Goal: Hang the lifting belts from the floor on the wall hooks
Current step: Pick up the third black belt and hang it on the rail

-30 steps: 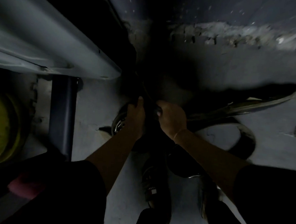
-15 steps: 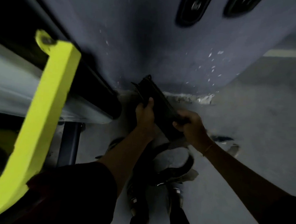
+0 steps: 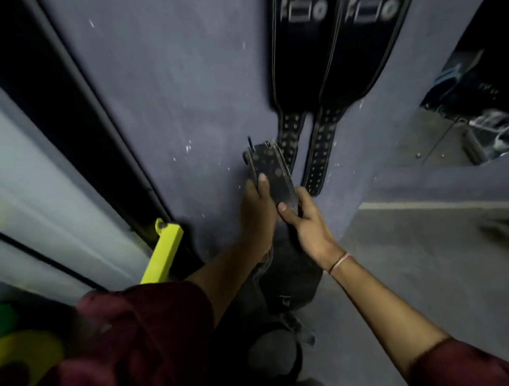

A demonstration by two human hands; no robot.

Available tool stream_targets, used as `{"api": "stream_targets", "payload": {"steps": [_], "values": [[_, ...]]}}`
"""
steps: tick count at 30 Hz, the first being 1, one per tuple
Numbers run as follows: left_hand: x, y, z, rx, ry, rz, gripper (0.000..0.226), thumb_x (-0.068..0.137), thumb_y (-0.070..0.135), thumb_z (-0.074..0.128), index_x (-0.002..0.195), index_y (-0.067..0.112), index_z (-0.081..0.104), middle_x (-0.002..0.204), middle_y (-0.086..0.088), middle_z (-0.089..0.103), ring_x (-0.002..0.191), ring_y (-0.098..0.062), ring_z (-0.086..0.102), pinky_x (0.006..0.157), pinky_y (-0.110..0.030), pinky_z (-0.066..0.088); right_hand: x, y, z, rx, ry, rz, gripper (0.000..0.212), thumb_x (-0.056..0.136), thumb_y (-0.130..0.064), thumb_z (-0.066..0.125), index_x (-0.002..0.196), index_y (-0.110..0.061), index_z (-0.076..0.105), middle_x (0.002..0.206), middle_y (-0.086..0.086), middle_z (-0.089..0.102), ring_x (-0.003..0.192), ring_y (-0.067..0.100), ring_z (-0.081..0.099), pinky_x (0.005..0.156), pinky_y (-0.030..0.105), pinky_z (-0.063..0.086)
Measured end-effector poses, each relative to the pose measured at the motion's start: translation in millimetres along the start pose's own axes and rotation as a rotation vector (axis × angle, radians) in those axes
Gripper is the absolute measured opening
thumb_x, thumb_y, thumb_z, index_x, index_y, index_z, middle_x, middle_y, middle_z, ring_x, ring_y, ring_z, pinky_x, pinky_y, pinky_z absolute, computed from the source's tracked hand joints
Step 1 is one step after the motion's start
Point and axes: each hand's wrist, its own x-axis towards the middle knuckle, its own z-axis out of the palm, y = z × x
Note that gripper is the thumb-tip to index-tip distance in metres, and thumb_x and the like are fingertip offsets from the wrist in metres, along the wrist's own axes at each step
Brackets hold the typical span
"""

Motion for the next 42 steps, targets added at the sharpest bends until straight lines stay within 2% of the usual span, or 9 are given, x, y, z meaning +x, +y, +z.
{"api": "stream_targets", "payload": {"steps": [9,14,19,22,26,30,33,39,42], "values": [[-16.1,162.9,-41.8,-0.116,-0.223,0.284,0.026,0.105,0.037,0.041,0.115,0.015,0.052,0.108,0.0,0.064,0.1,-0.016,0.062,0.094,-0.036,0.049,-13.6,-177.2,-3.2,0.02,0.149,-0.303,0.021,0.093,0.001,0.057,0.103,-0.018,0.058,0.095,-0.009,0.068,0.089,0.001,0.065,0.082,0.023,0.05],[-35.1,224.3,-81.1,-0.059,-0.366,0.513,0.017,0.107,0.027,0.04,0.119,0.018,0.048,0.111,0.007,0.064,0.095,0.008,0.062,0.082,-0.009,0.047,-19.2,-270.0,5.3,0.083,0.295,-0.492,0.025,0.086,0.006,0.057,0.1,-0.014,0.064,0.1,0.004,0.073,0.095,0.015,0.069,0.089,0.034,0.055],[-43.7,265.0,-104.6,0.03,-0.389,0.643,0.037,0.099,0.039,0.054,0.133,0.024,0.051,0.128,0.01,0.065,0.119,-0.002,0.059,0.108,-0.034,0.047,-29.3,-350.7,15.0,0.19,0.383,-0.644,0.022,0.09,0.009,0.057,0.099,-0.011,0.059,0.095,-0.003,0.067,0.086,0.0,0.063,0.085,0.018,0.051],[-47.1,298.2,-109.7,-0.02,-0.235,0.719,0.039,0.091,0.037,0.061,0.129,0.025,0.062,0.121,0.01,0.071,0.116,-0.008,0.065,0.105,-0.042,0.051,-31.0,-386.1,13.2,0.209,0.359,-0.694,0.016,0.091,0.006,0.059,0.102,-0.005,0.059,0.088,-0.001,0.065,0.079,0.003,0.06,0.077,0.021,0.051],[-50.6,340.5,-111.9,-0.05,-0.101,0.767,0.034,0.087,0.044,0.06,0.118,0.033,0.065,0.112,0.014,0.073,0.11,-0.01,0.067,0.101,-0.046,0.052,-33.8,-427.2,-6.9,0.224,0.142,-0.651,0.038,0.091,0.006,0.062,0.127,-0.001,0.053,0.1,0.005,0.068,0.09,0.012,0.066,0.087,0.028,0.054],[-46.2,372.8,-110.5,-0.094,-0.068,0.817,0.035,0.087,0.04,0.06,0.117,0.024,0.067,0.112,0.009,0.074,0.11,-0.014,0.068,0.101,-0.049,0.051,-43.9,-418.6,-25.3,0.16,-0.11,-0.592,0.041,0.091,0.006,0.063,0.129,-0.004,0.052,0.107,0.003,0.071,0.093,0.005,0.069,0.081,0.016,0.053],[-44.3,399.0,-110.5,-0.103,-0.041,0.83,0.026,0.089,0.037,0.061,0.109,0.022,0.068,0.103,0.008,0.076,0.103,-0.017,0.07,0.097,-0.05,0.053,-42.8,-394.6,-35.5,0.024,-0.253,-0.492,0.047,0.086,0.002,0.07,0.131,-0.007,0.057,0.119,0.009,0.072,0.108,0.017,0.069,0.091,0.025,0.055],[-44.9,453.6,-114.5,-0.041,-0.046,0.929,0.021,0.095,0.031,0.063,0.107,0.013,0.067,0.1,0.003,0.075,0.098,-0.016,0.07,0.094,-0.045,0.054,-31.2,-416.9,-29.7,0.084,0.062,-0.66,0.038,0.081,0.009,0.071,0.115,-0.007,0.07,0.109,0.004,0.076,0.101,0.015,0.072,0.083,0.027,0.058],[-40.1,464.1,-125.9,0.065,-0.104,0.924,0.033,0.093,0.048,0.061,0.107,0.019,0.066,0.099,0.003,0.075,0.095,-0.015,0.071,0.092,-0.044,0.056,-26.2,-438.5,-31.7,0.071,0.08,-0.705,0.039,0.078,0.009,0.073,0.112,-0.01,0.072,0.108,0.001,0.076,0.103,0.015,0.071,0.088,0.029,0.058]]}}
